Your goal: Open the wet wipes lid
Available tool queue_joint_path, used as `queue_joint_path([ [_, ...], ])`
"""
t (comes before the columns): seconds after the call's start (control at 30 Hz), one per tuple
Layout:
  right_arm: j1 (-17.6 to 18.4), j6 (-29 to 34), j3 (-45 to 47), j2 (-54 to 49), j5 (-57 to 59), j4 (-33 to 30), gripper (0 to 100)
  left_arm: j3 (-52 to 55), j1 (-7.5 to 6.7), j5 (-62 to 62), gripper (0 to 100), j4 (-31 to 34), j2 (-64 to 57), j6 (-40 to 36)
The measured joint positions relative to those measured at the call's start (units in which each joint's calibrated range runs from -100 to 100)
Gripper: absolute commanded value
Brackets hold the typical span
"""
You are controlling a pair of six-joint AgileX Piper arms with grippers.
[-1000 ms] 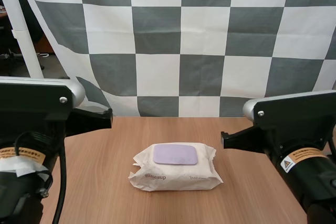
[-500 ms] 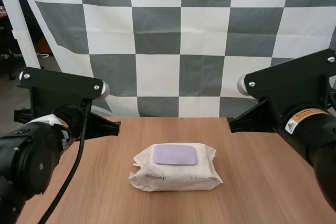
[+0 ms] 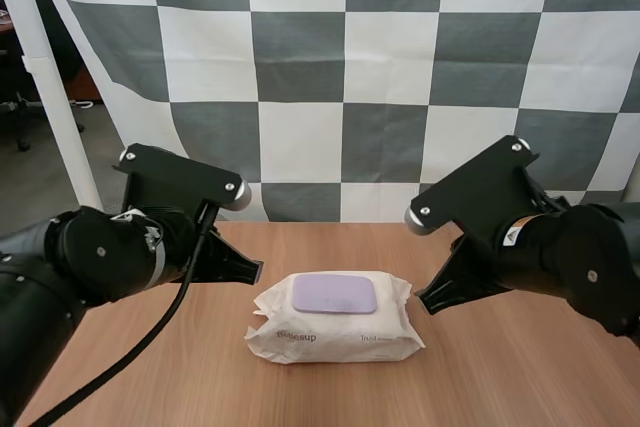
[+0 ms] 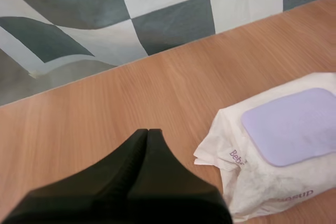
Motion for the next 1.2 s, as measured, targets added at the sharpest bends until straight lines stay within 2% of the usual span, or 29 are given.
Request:
queue_joint_path([
  [0.07, 0.0, -1.39, 0.0, 1.0, 0.66, 0.17, 0, 0.0, 0.0, 1.92, 6, -2.73, 2.27, 3.11],
  [0.1, 0.0, -1.95, 0.0, 1.12, 0.77, 0.17, 11, 0.13, 0.0, 2.86, 10, -3.86, 3.17, 4.63],
  [0.2, 0.0, -2.43, 0.0, 1.12, 0.77, 0.05, 58, 1.47, 0.08, 3.22, 46, -6.39, 6.4, 9.31],
  [0.27, 0.0, -2.43, 0.0, 1.12, 0.77, -0.41, 100, 2.86, 0.08, 3.45, 71, -6.47, 8.65, 12.13],
  [0.33, 0.0, -2.43, 0.0, 1.12, 0.77, -0.86, 100, 4.46, 0.08, 3.09, 90, -6.83, 10.57, 14.91],
  [0.43, 0.0, -2.73, 0.0, 1.12, -0.06, -2.67, 100, 7.6, 0.08, 2.71, 99, -7.23, 13.02, 19.29],
  [0.73, 0.0, -3.55, 0.0, 1.12, -0.42, -2.85, 100, 14.66, 0.08, -0.89, 100, -18.39, 14.39, 32.3],
  [0.8, 0.0, -3.55, 0.0, 1.12, -0.42, -2.85, 100, 15.18, 0.08, -1.92, 100, -20.13, 14.39, 34.18],
  [0.87, 0.0, -3.55, 0.0, 1.12, 0.16, -2.85, 100, 15.62, 0.08, -2.64, 100, -26.19, 14.39, 39.48],
  [0.97, 0.0, -3.55, 0.0, 1.12, 0.38, -2.85, 100, 15.62, 0.08, -2.64, 100, -31.09, 14.39, 43.79],
  [1.2, 0.0, -3.64, 0.0, 1.12, 0.38, -2.6, 100, 15.68, 0.08, -3.21, 100, -38.43, 20.15, 54.08],
])
